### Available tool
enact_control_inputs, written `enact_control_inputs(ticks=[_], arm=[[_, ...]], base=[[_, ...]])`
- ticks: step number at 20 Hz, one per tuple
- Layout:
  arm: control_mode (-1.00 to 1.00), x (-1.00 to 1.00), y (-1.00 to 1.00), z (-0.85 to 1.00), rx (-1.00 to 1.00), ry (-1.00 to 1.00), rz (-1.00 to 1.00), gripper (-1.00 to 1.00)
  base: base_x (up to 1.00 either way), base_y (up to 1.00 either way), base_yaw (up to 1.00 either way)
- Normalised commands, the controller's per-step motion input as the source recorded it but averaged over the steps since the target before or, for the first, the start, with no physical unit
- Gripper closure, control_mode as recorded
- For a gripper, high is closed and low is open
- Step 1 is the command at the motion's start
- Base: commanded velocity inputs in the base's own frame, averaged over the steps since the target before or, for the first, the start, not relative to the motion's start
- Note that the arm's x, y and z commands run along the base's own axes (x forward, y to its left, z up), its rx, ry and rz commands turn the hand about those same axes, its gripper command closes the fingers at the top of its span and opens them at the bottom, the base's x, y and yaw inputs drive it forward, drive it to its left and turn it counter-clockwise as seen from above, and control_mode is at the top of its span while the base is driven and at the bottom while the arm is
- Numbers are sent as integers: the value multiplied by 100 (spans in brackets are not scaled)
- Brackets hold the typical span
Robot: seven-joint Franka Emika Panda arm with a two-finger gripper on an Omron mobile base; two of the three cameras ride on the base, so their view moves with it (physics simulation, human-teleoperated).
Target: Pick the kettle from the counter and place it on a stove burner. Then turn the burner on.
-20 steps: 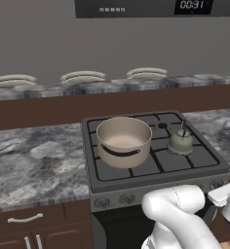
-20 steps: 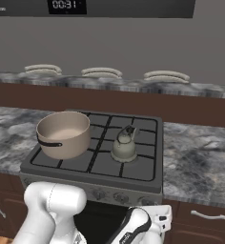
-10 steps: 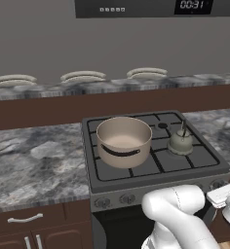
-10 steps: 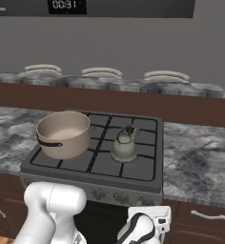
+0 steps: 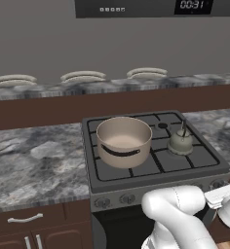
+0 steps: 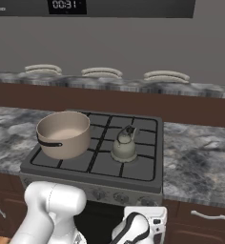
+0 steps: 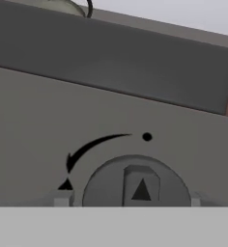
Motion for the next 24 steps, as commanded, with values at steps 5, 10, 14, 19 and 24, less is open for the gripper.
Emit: enact_control_inputs(ticks=[5,10,14,19,24], arm=[[-100,-10,-30,100,0,-44,41,100],[-100,0,-30,96,0,-24,25,100],[-100,0,-20,90,-7,-26,20,100],[-100,0,-9,96,-10,-31,19,100],[-100,-1,-5,100,-10,-29,17,100]], base=[[0,0,0],[0,0,0],[0,0,0],[0,0,0],[0,0,0]])
